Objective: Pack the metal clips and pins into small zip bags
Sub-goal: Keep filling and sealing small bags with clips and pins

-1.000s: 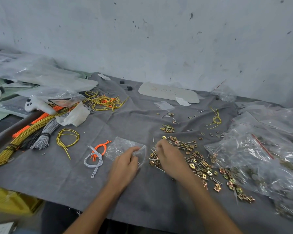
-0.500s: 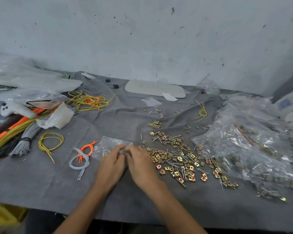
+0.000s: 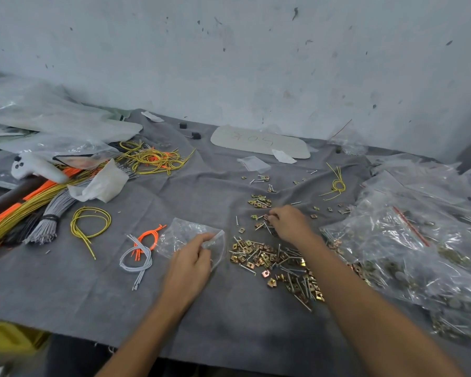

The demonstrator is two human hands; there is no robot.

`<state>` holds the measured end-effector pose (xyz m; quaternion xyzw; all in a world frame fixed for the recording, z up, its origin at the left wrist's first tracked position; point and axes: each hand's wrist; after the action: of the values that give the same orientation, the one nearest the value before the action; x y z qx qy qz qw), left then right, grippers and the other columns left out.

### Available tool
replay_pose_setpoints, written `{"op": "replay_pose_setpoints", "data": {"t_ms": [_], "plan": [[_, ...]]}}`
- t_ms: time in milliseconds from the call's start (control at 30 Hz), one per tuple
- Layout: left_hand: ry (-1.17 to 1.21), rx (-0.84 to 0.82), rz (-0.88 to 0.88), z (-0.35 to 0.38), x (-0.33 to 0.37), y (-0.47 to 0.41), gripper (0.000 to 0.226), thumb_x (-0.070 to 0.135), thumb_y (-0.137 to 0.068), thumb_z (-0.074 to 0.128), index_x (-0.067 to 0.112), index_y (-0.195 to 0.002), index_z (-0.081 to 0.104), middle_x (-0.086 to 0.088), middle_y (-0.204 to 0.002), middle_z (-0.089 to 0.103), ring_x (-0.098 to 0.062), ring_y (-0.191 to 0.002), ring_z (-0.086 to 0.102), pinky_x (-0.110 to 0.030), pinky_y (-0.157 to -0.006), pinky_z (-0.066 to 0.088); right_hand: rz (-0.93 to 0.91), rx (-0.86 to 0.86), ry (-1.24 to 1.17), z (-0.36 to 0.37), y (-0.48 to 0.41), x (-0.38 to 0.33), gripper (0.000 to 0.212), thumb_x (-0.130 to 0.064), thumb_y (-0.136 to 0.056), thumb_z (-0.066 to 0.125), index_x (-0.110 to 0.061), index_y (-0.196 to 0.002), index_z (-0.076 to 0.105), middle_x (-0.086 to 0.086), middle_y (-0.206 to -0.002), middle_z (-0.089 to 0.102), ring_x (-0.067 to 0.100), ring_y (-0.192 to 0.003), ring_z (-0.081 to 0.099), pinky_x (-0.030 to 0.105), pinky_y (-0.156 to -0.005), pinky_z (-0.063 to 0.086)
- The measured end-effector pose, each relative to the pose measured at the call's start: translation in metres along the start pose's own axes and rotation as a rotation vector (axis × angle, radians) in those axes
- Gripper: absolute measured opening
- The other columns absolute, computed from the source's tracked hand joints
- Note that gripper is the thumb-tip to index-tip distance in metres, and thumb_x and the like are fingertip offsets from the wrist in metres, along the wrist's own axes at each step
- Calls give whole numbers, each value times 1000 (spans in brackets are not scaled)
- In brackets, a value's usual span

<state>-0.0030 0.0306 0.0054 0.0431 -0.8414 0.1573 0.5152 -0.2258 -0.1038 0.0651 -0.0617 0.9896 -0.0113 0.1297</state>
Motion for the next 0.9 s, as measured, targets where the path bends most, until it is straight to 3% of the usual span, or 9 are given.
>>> {"op": "replay_pose_setpoints", "data": {"t_ms": [200,400,500,700,900], "plan": [[-7,-1,-10,-1,-2,-2,46,30,-82,40,38,-120,64,21,-62,59,-7,-65,54,-33,-67,46,-38,-57,49,-2,-2,-9,15,-34,-99,58,-25,-104,70,1,-105,69,25,-100,62,42,-90,51],[-15,-5,8,1,-2,-1,44,29,-83,41,41,-119,62,22,-62,58,-7,-65,52,-32,-66,44,-63,-95,96,-2,0,-18,12,-24,-102,50,-21,-99,61,2,-101,66,24,-94,61,41,-87,52],[-23,-7,1,0,-2,-1,44,28,-83,41,41,-119,62,20,-60,57,-8,-64,53,-33,-66,46,-32,-132,15,-4,-1,-11,16,-24,-101,52,-17,-94,65,3,-97,69,24,-93,62,40,-87,52],[-32,-4,10,-1,1,-1,45,28,-82,41,38,-119,64,22,-62,58,-9,-66,53,-34,-69,47,-23,-95,-189,-19,-3,5,15,-26,-96,60,-26,-85,69,-3,-98,72,18,-94,63,32,-82,49],[-41,-4,25,-4,5,1,45,26,-82,40,38,-118,65,19,-66,60,-7,-69,55,-34,-70,46,-5,62,-374,-29,12,9,13,-29,-95,65,-23,-97,76,-6,-99,74,14,-94,65,33,-85,51]]}}
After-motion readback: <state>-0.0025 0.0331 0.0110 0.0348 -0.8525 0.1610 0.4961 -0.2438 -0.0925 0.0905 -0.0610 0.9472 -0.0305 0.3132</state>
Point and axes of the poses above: each hand's wrist, its own y-axis away from the middle knuckle, its own z-axis out of the palm, x = y × z
